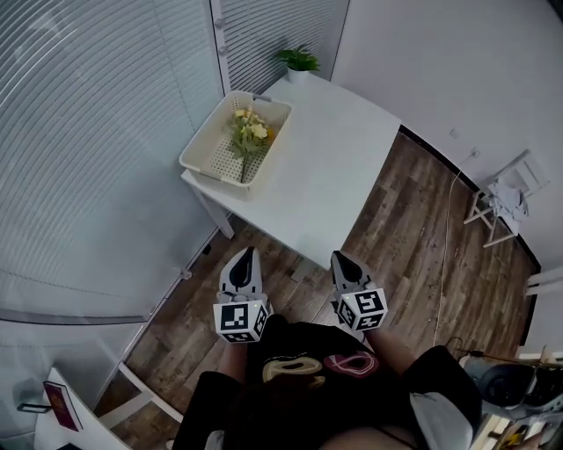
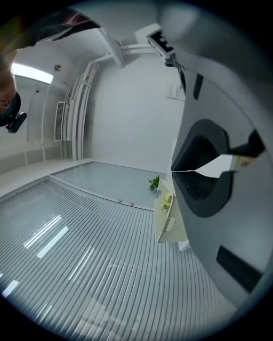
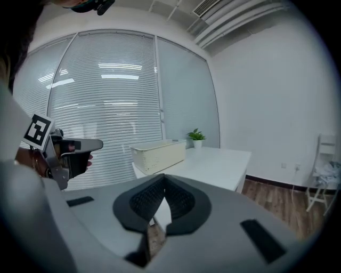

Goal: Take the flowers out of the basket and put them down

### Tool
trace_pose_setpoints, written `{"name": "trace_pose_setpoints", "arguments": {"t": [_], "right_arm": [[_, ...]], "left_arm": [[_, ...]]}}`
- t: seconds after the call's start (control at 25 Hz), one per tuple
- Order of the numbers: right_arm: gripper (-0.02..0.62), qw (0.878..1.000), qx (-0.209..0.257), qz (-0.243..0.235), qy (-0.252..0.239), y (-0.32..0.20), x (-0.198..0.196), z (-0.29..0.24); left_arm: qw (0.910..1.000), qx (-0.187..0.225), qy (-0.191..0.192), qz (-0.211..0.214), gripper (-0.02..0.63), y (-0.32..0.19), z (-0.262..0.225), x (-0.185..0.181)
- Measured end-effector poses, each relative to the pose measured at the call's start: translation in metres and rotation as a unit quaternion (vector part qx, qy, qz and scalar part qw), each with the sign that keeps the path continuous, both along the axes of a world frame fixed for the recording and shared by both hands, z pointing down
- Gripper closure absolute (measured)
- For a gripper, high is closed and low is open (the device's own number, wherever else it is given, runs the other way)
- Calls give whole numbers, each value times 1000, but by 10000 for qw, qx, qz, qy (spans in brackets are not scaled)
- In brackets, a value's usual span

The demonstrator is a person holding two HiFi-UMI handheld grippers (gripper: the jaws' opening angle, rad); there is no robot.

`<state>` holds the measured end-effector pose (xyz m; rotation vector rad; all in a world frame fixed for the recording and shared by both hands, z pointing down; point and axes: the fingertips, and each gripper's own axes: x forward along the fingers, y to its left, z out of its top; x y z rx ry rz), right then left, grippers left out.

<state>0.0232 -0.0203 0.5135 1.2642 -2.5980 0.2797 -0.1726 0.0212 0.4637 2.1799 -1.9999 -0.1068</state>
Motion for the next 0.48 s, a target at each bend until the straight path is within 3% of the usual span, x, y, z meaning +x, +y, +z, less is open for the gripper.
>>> {"name": "trace_pose_setpoints", "arguments": {"t": [0.28,0.48], "right_arm": [[584,9989,31,432,-177,-34,-28,0],[584,9988,49,462,-178,-37,-48,3]], "left_arm": [[9987,10,-22,506,588,-36,-3,-18],[9974,-9,-86,721,588,-52,-2,-29]]}}
